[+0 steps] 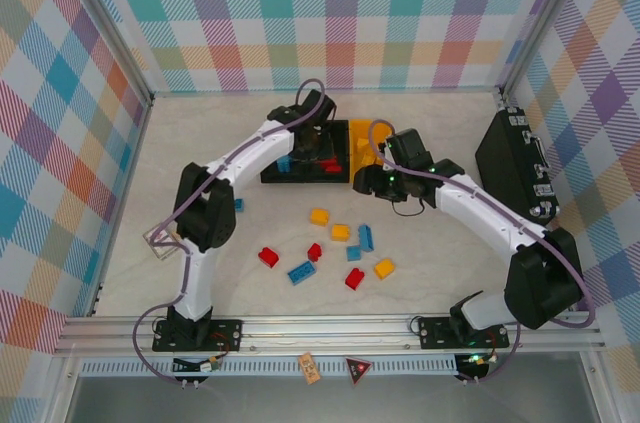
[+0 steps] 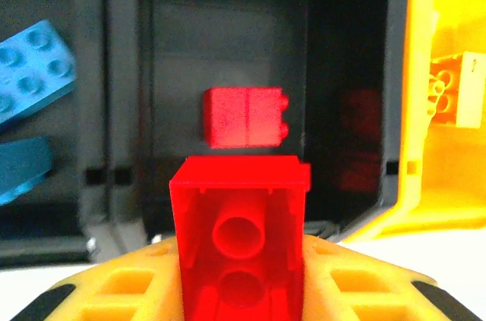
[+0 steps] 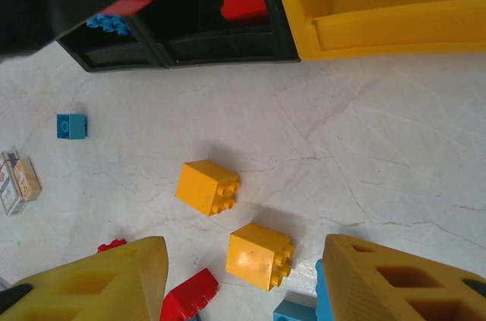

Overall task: Sort the legos into containers by color
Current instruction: Place the lego in the container.

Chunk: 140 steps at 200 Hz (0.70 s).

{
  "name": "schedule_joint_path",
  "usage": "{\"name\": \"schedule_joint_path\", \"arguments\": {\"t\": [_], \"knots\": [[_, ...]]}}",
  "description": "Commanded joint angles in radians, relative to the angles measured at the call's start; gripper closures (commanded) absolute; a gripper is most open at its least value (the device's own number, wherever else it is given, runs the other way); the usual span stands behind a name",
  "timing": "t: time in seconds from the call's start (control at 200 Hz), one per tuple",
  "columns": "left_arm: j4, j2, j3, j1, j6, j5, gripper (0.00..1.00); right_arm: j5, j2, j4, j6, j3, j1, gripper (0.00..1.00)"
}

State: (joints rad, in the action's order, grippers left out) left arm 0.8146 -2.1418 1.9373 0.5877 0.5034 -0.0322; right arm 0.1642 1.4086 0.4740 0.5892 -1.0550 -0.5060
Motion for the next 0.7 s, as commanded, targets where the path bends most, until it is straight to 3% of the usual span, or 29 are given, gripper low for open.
{"name": "schedule_joint_path", "arguments": {"t": [0.0, 0.415, 0.695], "knots": [[0.039, -0.079, 0.101, 0.004, -0.022, 0.029, 0.63, -0.009, -0.029, 0.019, 0.018, 0.015, 0.009, 0.43], [-0.023, -0.169, 0.178, 0.001, -0.017, 0.078, 0.60, -0.026, -0.053, 0.024, 0.009, 0.042, 0.024, 0.43], [-0.037, -0.166, 0.179, 0.001, -0.011, 0.095, 0.46, -0.008, -0.039, -0.007, 0.012, 0.052, 0.025, 0.43]]}}
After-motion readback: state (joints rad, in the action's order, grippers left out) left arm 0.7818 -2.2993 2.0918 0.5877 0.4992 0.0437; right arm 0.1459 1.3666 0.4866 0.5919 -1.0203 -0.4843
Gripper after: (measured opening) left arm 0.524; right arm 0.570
